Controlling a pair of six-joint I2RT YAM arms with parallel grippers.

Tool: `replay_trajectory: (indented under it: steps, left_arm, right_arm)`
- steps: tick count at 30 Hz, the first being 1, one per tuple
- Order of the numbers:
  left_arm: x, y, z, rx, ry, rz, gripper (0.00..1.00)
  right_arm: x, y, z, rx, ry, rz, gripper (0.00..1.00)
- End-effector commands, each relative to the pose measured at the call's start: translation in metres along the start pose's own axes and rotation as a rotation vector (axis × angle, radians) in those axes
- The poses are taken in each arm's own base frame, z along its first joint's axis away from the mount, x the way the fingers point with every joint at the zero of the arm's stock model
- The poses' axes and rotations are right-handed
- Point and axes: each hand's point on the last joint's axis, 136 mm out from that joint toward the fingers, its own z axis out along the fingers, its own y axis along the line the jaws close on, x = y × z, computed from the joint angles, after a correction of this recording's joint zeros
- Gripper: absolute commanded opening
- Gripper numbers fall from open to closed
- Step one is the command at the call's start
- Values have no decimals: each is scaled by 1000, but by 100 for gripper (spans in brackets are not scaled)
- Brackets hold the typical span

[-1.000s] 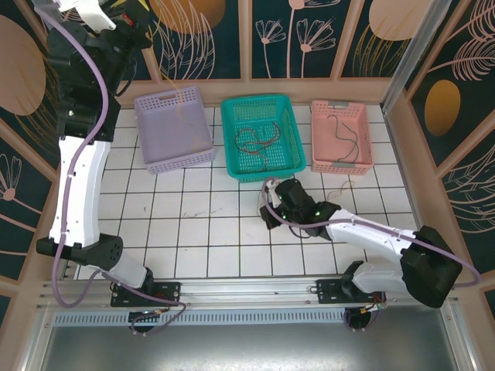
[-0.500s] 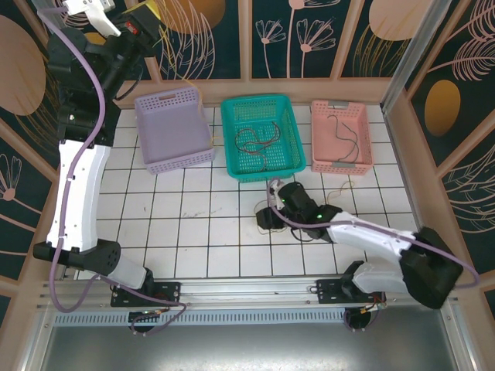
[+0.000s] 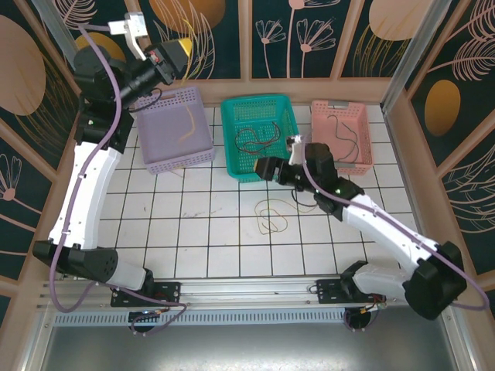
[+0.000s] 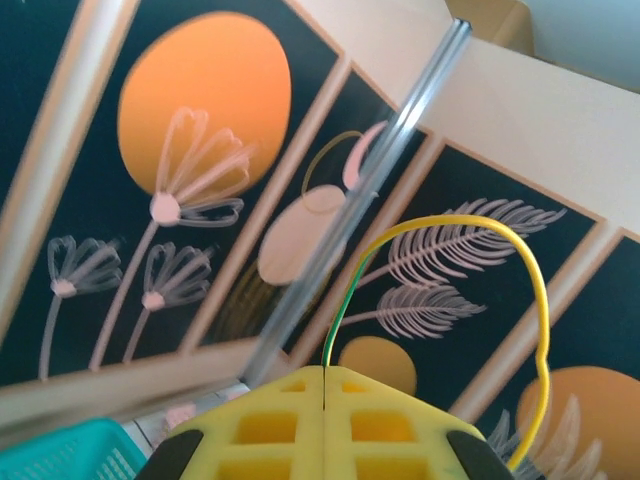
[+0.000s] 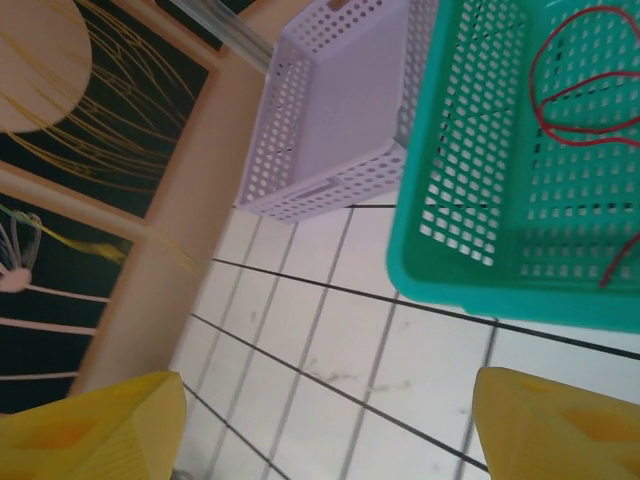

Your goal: Untangle the cables

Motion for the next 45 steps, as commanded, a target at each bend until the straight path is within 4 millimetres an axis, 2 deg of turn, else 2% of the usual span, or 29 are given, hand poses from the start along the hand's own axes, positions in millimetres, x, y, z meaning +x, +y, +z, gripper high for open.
replay_trajectory:
  steps: [1,5,8,13,19,23,27,31,34,37,42,45]
  left_arm:
    - [3,-35,-11,160,12,-26,0]
    - [17,-37,-14,216,28,-92,0]
    - [22,-40,-14,247,20,-125,0]
    - [22,-49,-13,277,10,-143,0]
    - [17,-57,-15,290,-4,-157,0]
    - [17,-60,-17,288,8,-151,0]
    - [25,-54,-16,258,37,-151,0]
    - [29,-50,-16,246,40,-160,0]
    - [27,-50,-15,250,36,-164,0]
    - [26,-50,-13,266,31,-173,0]
    - [22,-51,-11,278,20,-182,0]
    - [20,-52,-11,282,14,-180,0]
  right_arm:
    - [-29,23,17,-86,1,107,78]
    - [-40,11,51,-65,61,203,79]
    - [-29,-3,75,-44,150,237,76]
    - [-7,-19,86,-24,225,262,69]
    - [34,-30,99,-35,343,308,55]
    - [48,-22,105,-32,354,271,54]
    - [44,-8,105,-80,324,207,62]
    - [51,21,103,-216,363,136,66]
    - [67,45,100,-323,413,38,69]
    - [82,48,100,-378,468,25,69]
    - [80,51,90,-439,452,66,62]
    - [83,54,87,-482,480,90,61]
